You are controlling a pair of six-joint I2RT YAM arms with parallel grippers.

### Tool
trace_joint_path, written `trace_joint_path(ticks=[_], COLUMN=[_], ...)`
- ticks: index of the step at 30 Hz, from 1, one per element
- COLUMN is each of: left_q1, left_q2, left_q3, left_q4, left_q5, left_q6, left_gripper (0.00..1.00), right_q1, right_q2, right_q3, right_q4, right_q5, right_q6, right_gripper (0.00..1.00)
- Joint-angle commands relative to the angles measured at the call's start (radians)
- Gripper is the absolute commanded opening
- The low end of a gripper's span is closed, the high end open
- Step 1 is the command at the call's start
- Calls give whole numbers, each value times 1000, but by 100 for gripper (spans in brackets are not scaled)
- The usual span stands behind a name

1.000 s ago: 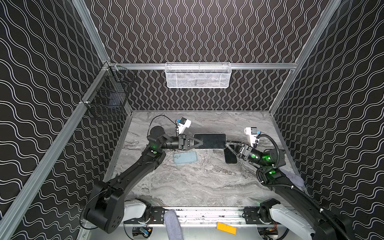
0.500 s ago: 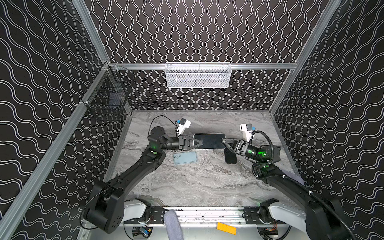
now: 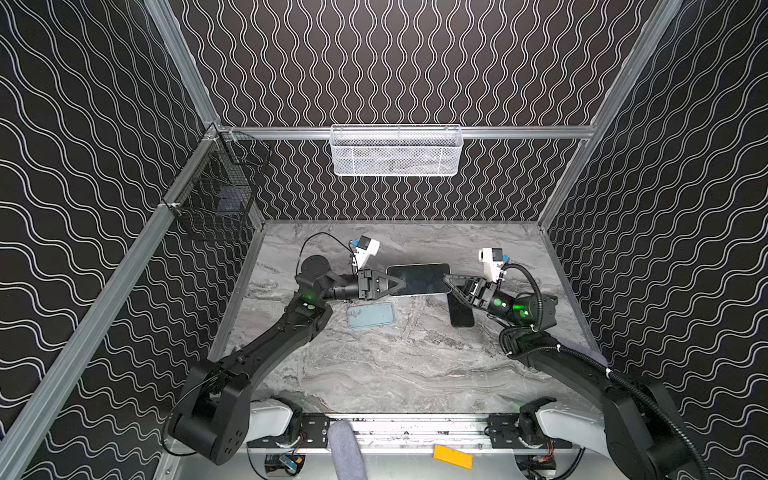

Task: Put the phone into the phone case
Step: 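Hold the phone level between both grippers, screen facing up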

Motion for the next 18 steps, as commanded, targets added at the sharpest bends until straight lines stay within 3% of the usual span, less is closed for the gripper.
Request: trace_joint_path(ticks=[1,8,15,18], left_q1=[3,1,0,1], left_q2=[0,10,15,19], left_q3=[-6,-20,-25,-37], left_q4=[4,54,59,83], left_q5=[-73,-72,-68,-67], left_q6=[23,-11,-14,-31], left_gripper=[0,0,0,0], right_q1=[9,29,41,42], right_q2=[11,24,19,16], right_q3=[9,28,51,56], right_q4=[118,88,34,26], right_q5=[6,8,16,16], right_q6=[17,-11,-54,-59], right_gripper=[19,15,1,0])
